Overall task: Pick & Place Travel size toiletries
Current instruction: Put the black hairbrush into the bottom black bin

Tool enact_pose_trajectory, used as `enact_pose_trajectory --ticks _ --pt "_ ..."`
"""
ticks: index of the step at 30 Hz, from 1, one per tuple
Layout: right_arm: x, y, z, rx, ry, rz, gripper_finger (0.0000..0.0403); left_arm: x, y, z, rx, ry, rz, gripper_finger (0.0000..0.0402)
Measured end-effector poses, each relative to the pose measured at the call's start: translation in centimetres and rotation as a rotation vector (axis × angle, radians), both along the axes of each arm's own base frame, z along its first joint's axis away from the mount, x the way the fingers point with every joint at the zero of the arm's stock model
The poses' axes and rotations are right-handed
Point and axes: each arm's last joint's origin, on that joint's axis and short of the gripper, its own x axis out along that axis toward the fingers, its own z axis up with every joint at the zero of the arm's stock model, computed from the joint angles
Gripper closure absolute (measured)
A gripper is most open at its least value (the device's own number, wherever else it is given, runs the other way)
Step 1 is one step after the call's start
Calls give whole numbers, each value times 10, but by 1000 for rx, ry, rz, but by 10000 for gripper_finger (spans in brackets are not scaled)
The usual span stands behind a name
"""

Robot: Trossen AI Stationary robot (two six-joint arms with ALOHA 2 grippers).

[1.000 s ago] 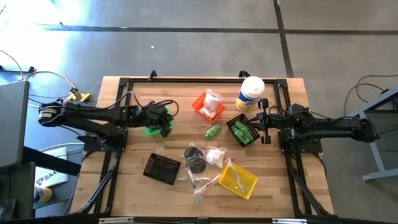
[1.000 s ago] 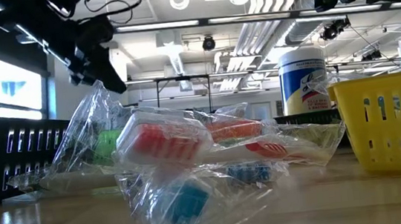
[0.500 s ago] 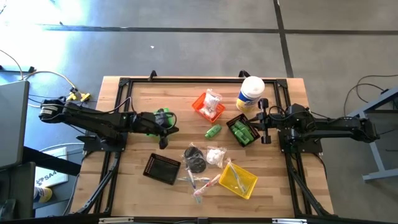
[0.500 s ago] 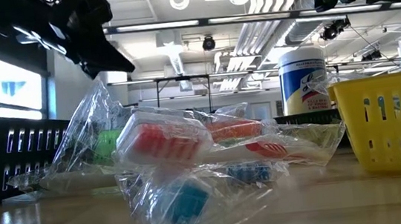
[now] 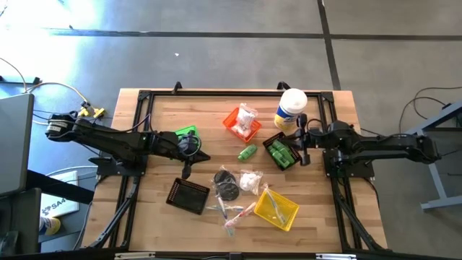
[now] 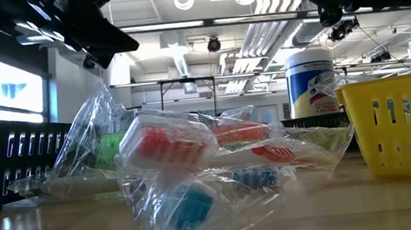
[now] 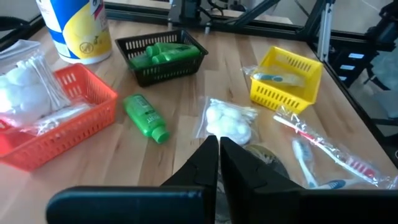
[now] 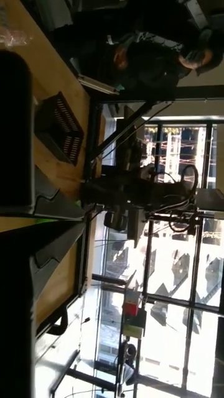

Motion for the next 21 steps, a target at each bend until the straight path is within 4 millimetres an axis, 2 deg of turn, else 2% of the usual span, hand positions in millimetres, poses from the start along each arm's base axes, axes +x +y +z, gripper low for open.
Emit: enact_pose_trajectory --ticks 8,13,17,21 --pt "3 -1 0 73 -9 -24 394 2 0 6 -31 -63 13 388" --pt "3 -1 0 72 -9 -18 394 10 -2 8 -47 -125 12 388" --pt "3 -1 0 71 -8 -17 394 21 -9 0 -50 -115 2 388" --pt "3 0 0 62 -2 31 394 35 -24 -4 -88 -83 66 388"
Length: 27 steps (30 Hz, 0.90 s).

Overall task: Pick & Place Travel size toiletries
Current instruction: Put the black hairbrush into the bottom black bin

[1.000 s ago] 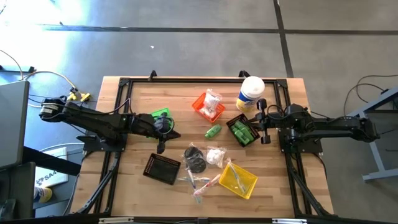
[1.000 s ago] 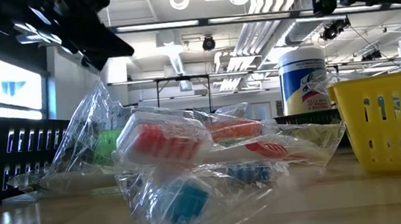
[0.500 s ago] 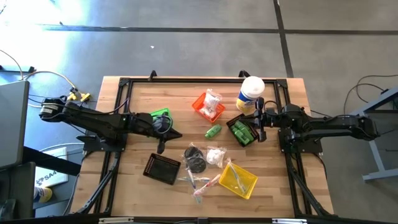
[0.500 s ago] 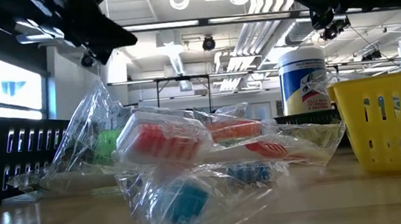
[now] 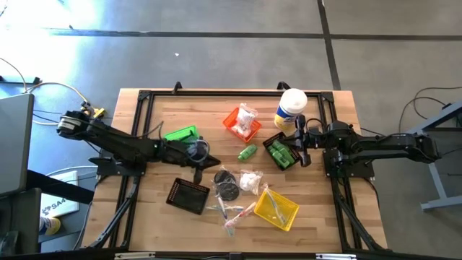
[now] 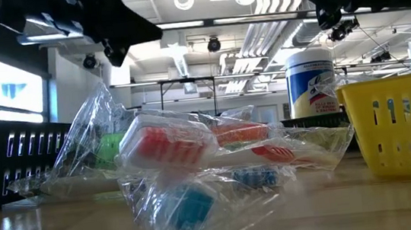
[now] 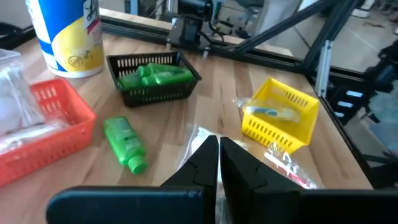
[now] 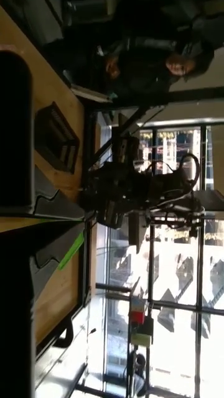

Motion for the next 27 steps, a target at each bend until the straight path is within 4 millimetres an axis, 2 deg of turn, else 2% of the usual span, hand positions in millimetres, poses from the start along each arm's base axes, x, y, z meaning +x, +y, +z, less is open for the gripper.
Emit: enact_pose_trajectory --ticks 4,9,14,19,23,27 --pt "0 3 -1 -27 9 88 394 16 -19 -1 -6 26 3 388" --pt "0 4 -3 -27 31 127 394 38 -43 7 -17 47 -4 388" --pt "0 4 -3 -27 31 128 394 58 -59 15 -60 184 96 388" --pt "0 4 -4 1 40 131 394 78 -81 25 -75 321 106 388" --pt "0 4 -5 28 61 134 394 82 -92 33 -121 483 171 388" --pt "0 4 -7 39 81 138 394 82 -93 39 -196 632 269 388"
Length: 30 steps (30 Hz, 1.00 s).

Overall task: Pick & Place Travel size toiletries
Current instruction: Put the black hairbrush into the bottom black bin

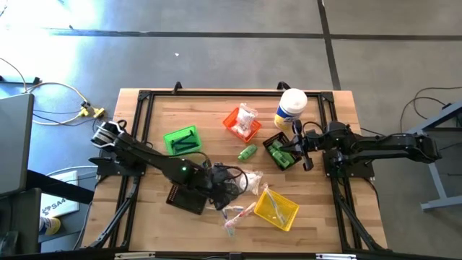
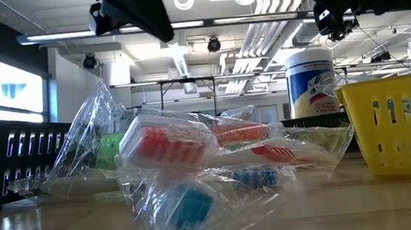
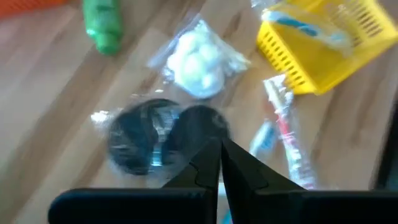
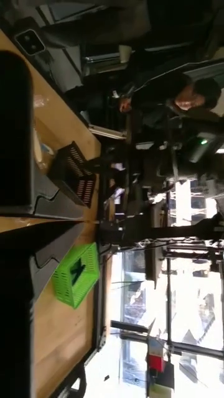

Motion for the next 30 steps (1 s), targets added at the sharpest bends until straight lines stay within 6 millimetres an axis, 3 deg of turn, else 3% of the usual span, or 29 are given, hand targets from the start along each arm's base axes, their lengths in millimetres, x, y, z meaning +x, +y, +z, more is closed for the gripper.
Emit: enact_pose_trajectory --ticks 7,15,30 --pt "0 0 -4 6 36 1 394 1 2 -4 -161 146 13 388" --pt "0 0 -5 7 52 8 394 7 8 -5 -246 165 -35 366" --pt "0 1 -5 5 52 32 394 8 13 -5 -270 176 -5 128"
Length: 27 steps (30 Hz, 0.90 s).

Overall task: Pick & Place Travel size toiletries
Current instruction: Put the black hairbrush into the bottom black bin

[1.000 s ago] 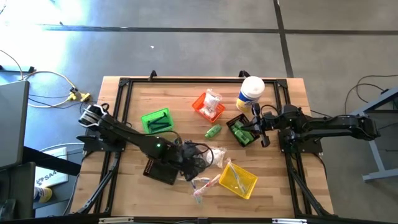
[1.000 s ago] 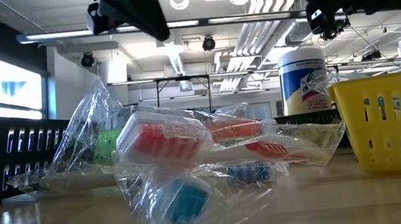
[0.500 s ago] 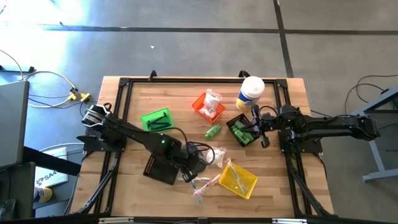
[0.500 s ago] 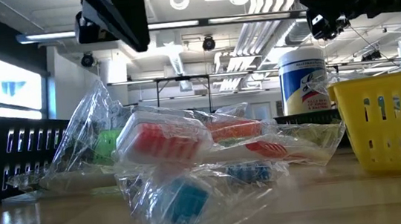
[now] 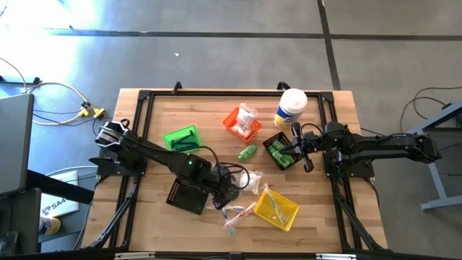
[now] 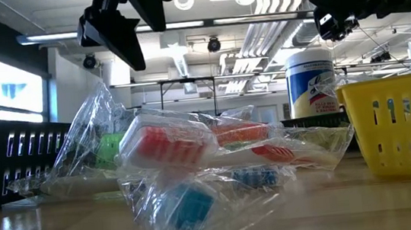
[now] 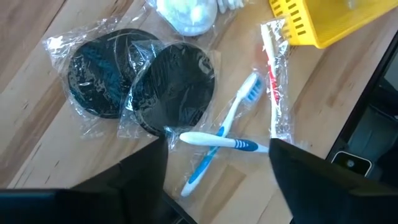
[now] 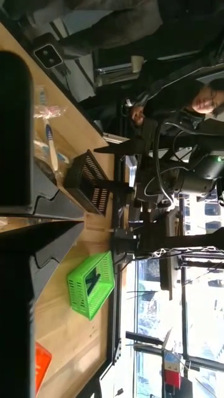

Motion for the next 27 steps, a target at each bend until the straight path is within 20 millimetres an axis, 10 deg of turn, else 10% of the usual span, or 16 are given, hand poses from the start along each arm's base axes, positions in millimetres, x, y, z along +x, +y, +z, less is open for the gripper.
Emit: enact_pose_trajectory --ticks 10,27 --pt "0 0 0 0 0 0 394 4 1 0 75 -58 45 98" --pt "0 0 -2 3 21 0 394 30 -2 -78 133 71 29 112"
